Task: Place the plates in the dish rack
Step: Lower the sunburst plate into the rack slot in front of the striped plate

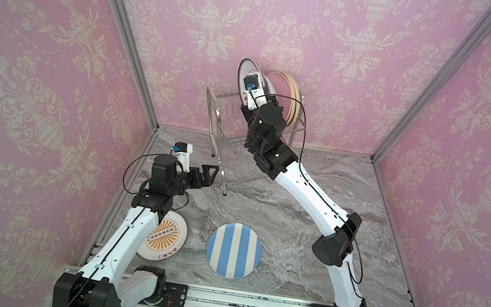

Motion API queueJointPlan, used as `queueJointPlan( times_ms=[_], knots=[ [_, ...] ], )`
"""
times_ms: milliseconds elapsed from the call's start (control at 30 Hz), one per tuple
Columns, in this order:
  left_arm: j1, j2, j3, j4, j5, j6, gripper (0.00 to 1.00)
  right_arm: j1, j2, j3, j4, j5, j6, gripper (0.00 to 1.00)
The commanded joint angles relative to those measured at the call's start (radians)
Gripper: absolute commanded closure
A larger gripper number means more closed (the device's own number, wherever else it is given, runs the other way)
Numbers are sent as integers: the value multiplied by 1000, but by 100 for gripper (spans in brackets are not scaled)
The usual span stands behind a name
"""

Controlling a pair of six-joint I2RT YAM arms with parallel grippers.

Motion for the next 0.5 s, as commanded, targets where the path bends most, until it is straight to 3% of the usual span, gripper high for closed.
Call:
queueJointPlan(
  times_ms=[0,467],
  knots=[
    [-10,4,-15,12,34,-5,1,8,6,48,110,24,-31,100],
    [-10,-4,-23,2,38,20,1,8,55,65,89,33,5,100]
  ],
)
